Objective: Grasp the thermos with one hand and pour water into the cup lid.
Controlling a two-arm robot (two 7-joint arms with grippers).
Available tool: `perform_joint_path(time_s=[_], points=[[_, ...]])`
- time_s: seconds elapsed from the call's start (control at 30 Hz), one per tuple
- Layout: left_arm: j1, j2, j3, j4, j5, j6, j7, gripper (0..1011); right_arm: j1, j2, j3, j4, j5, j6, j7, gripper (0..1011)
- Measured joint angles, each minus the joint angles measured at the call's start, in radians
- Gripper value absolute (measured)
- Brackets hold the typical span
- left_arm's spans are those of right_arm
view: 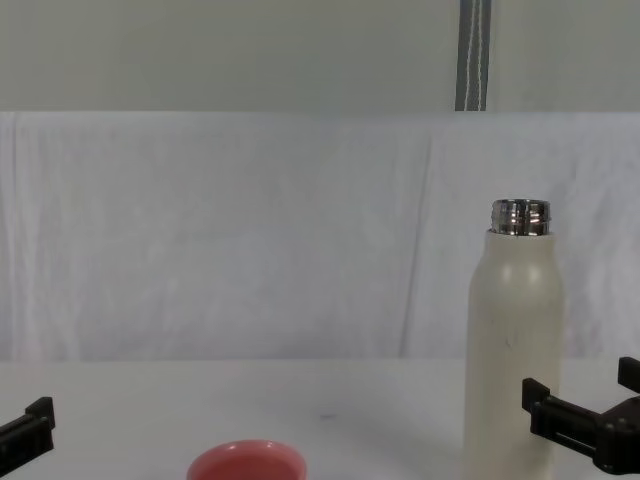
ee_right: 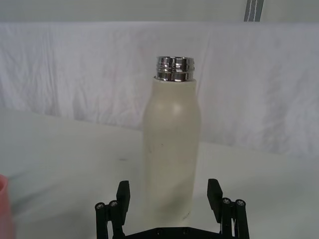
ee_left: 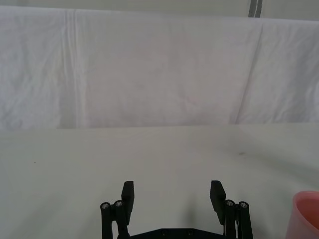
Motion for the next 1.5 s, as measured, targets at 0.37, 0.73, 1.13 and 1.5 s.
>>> perform_joint_path(time_s=[0.37,0.73,1.13,1.5], points=[[0.000,0.000,0.000,0.000,0.000,0.000,0.000,1001,-0.011,-0.017,-0.007,-0.021,-0.014,-0.002,0.018,1001],[0.000,0.000,0.000,0.000,0.000,0.000,0.000,1001,-0.014,-0.025,-0.017,-0.028,-0.031,0.006,0.024,1001],[0.000,0.000,0.000,0.000,0.000,0.000,0.000,1001,-0.004,-0.033,-0.017,-0.010,-0.053,0.012,0.016,1001],[0.000,0.000,0.000,0.000,0.000,0.000,0.000,1001,0.004,-0.037,-0.017,-0.009,-0.063,0.018,0.017,1001]])
